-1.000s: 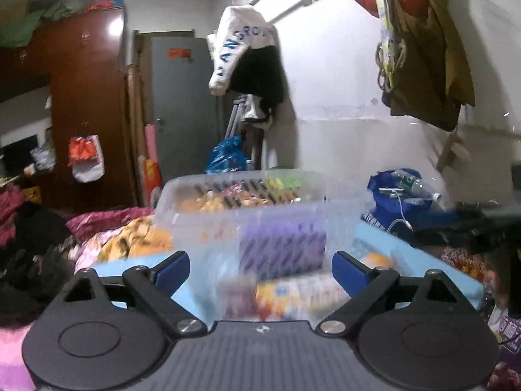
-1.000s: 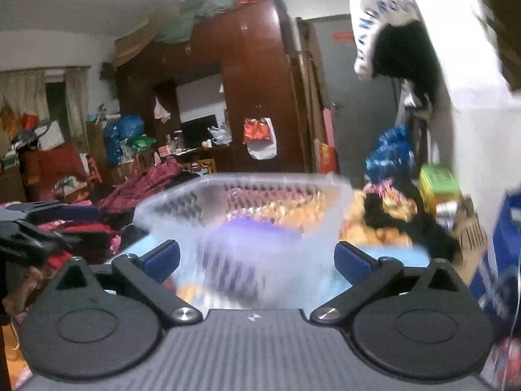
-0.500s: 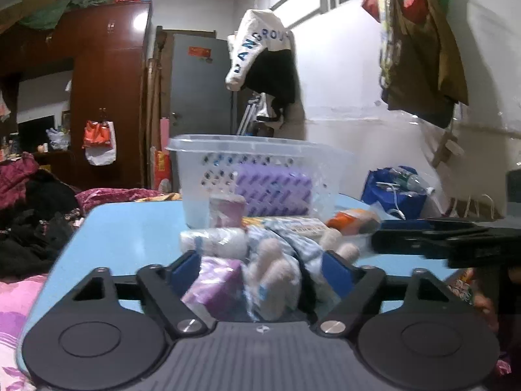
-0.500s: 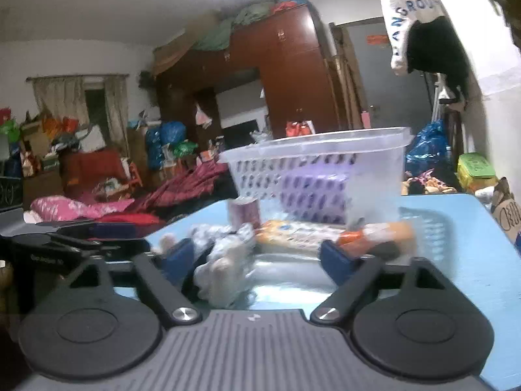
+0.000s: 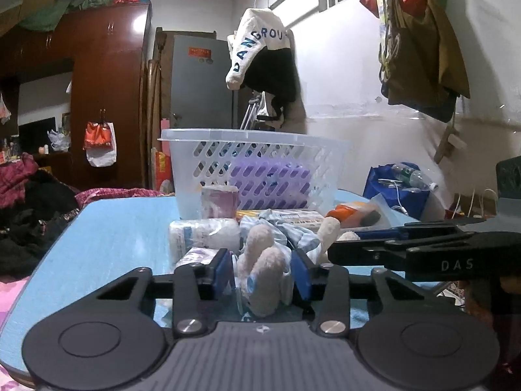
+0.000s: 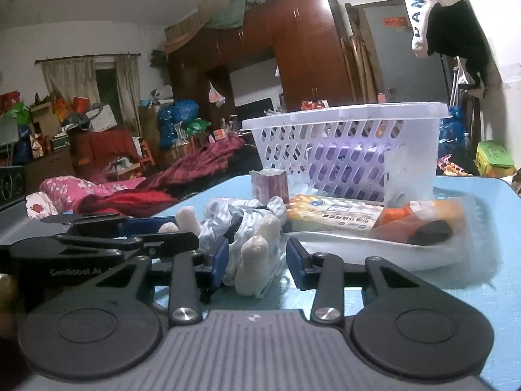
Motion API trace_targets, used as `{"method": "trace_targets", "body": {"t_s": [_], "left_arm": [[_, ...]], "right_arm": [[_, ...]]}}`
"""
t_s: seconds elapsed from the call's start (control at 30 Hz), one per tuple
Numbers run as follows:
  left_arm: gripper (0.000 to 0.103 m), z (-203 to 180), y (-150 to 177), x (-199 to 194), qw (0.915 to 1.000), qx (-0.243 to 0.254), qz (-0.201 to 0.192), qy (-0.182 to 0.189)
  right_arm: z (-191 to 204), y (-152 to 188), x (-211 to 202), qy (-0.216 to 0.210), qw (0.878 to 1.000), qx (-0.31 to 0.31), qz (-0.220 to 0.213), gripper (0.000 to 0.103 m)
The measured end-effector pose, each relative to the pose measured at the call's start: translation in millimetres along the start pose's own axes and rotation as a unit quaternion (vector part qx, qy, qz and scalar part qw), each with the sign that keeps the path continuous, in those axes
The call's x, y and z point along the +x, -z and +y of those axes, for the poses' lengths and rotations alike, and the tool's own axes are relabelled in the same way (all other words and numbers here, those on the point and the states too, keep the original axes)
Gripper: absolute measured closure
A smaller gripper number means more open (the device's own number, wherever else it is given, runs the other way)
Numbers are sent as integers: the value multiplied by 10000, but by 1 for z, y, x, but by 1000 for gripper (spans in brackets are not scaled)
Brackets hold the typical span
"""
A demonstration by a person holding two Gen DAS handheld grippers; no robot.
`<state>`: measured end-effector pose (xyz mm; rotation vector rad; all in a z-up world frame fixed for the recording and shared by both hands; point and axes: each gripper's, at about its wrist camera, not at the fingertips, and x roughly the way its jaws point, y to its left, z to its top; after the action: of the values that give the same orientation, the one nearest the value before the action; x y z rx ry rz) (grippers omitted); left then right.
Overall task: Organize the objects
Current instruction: 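Grasp the white plush toy with both tools and lift it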
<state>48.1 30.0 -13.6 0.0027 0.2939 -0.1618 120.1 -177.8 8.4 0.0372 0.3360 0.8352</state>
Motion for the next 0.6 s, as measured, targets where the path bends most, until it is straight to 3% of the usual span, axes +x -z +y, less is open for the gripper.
{"method": "trace_targets", "body": {"t_s": [0.37,0.4,0.43,0.47,0.6], "left_arm": [[58,-3,1,-3,9999,121,-58,-20],[61,-3,1,-3,9999,120,-59,-15],[74,-3,1,-3,9999,144,-71,-18],[80,-5,2,-3,9998,190,-70,-6],[84,-6,3,-8,9994,235,-239,20]], "right_arm": [[5,1,-2,27,10000,-75,-13,63],[6,1,-2,20,10000,-91,2,66],[6,1,-2,-1,9999,-109,14,75],[7,1,-2,-25,9999,-128,25,79],[9,2,-5,-31,9995,-295,-101,86]]}}
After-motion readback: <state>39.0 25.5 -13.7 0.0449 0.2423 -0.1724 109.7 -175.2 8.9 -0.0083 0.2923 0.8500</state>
